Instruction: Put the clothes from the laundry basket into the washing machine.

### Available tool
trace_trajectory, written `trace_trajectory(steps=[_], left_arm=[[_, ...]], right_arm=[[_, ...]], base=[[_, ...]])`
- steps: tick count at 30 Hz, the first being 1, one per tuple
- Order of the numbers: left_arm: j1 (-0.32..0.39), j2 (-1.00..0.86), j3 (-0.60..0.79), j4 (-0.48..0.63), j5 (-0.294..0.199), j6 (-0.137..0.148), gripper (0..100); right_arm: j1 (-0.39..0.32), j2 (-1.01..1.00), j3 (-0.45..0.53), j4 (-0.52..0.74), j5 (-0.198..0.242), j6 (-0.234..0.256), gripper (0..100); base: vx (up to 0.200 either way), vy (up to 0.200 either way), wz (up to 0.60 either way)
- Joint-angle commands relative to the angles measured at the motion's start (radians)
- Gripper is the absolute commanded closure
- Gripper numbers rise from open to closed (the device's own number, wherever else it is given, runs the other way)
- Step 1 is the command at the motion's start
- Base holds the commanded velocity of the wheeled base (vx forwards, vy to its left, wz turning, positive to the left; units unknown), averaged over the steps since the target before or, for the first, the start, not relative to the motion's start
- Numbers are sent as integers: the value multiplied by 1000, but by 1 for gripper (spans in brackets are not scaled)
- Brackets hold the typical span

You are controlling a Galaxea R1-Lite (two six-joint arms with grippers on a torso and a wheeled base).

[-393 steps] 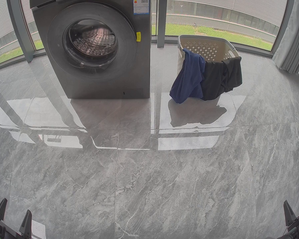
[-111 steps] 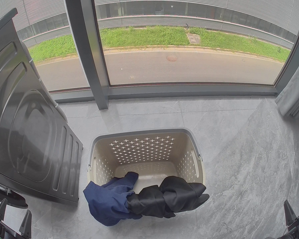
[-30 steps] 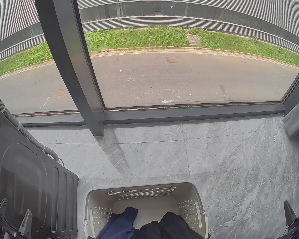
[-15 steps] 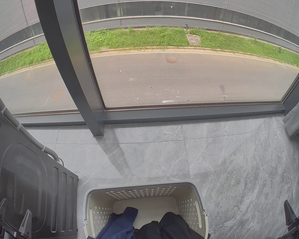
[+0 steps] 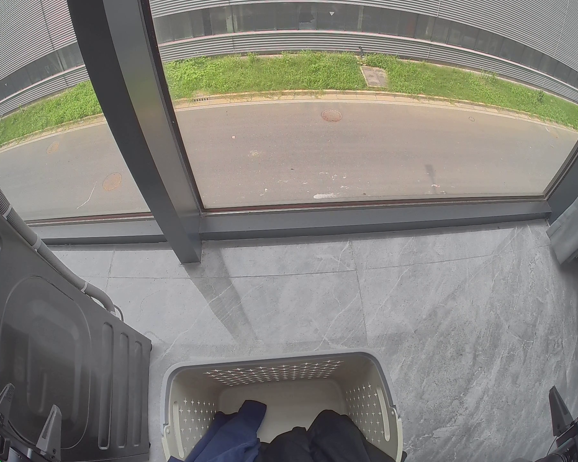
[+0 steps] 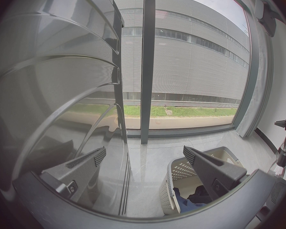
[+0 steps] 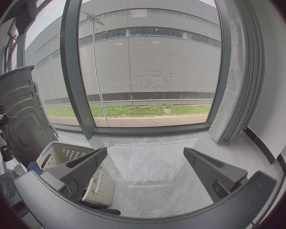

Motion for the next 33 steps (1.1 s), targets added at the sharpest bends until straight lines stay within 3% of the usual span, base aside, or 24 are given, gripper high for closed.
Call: trace_trajectory(steps=[1,33], left_arm=[[0,-17,15,0,1,0,0],[0,-17,16,0,1,0,0]], right_arm=[[0,-10,18,-1,0,0,0],[1,-12,18,-2,0,-2,0]], base=[[-200,0,0],[-200,0,0]])
